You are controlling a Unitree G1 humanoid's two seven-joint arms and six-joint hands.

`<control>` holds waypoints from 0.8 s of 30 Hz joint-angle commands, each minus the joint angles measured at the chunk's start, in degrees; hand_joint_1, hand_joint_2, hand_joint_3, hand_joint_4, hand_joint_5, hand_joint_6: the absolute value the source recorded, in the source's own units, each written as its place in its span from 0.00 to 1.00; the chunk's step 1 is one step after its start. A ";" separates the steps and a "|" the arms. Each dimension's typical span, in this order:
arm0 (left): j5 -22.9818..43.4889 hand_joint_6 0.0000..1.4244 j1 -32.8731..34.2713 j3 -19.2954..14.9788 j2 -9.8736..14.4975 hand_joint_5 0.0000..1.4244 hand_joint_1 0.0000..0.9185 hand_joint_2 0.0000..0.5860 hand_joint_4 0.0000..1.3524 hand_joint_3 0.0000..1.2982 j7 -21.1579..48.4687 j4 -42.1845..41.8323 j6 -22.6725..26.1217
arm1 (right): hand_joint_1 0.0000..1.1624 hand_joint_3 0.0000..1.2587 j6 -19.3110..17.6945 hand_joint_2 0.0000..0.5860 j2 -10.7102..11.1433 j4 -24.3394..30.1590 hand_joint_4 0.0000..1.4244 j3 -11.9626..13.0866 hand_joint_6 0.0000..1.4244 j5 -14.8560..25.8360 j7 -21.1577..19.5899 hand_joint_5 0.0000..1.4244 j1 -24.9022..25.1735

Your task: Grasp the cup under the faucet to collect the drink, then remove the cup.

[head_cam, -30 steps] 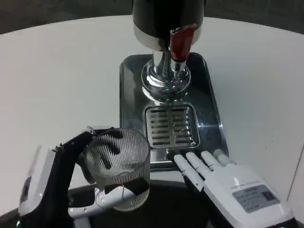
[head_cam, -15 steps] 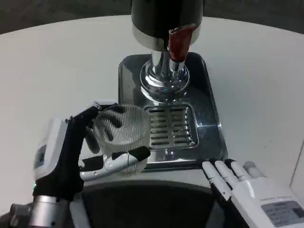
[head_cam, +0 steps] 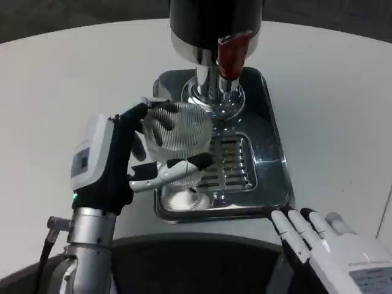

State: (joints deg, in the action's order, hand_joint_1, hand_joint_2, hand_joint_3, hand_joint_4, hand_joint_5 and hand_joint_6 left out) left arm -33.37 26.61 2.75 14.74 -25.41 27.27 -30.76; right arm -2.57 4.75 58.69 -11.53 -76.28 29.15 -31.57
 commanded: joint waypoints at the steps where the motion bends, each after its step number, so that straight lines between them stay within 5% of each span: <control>1: -1.10 0.75 3.93 2.57 -1.78 0.71 0.63 0.33 0.84 0.80 -3.86 4.97 0.16 | 0.61 0.00 -1.17 0.53 -0.59 1.23 0.00 0.89 0.00 0.77 -1.60 0.00 -2.75; 24: -3.16 0.77 17.65 10.92 -5.78 0.73 0.62 0.34 0.84 0.80 -13.90 23.49 2.19 | 0.61 0.00 -6.69 0.52 -2.41 1.31 0.00 10.15 0.00 8.94 -7.09 0.00 -10.97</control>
State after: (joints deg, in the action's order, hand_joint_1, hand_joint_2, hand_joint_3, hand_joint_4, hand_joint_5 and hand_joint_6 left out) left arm -36.53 42.73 13.02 9.15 -37.43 49.98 -28.38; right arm -8.33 2.65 59.04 -2.23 -68.23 23.05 -41.07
